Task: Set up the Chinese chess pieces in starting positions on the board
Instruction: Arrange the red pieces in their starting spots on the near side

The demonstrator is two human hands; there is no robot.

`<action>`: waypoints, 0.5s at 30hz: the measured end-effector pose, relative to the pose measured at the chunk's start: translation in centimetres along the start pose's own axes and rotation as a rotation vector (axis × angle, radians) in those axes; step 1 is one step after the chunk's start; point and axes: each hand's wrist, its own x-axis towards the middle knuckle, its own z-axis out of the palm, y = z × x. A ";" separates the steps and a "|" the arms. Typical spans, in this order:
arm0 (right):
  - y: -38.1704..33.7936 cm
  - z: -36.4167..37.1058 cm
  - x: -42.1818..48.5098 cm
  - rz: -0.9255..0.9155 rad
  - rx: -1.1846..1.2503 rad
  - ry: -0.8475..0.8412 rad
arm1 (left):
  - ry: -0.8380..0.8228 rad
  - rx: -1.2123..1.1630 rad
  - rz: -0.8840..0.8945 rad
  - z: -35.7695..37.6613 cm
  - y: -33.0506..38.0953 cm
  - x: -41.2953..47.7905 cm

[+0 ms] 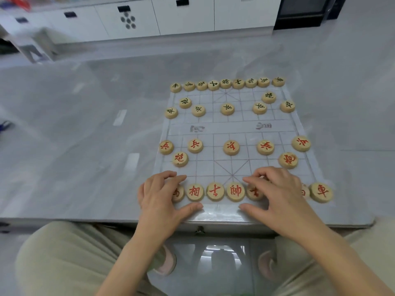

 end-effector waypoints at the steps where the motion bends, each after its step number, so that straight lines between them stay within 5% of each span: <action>1: -0.6 0.2 0.4 -0.006 -0.002 -0.005 | -0.002 -0.003 0.000 0.0 -0.2 0.0; 15: -4.1 2.1 3.2 -0.032 -0.107 -0.120 | 0.014 -0.029 0.032 1.2 -0.8 -0.1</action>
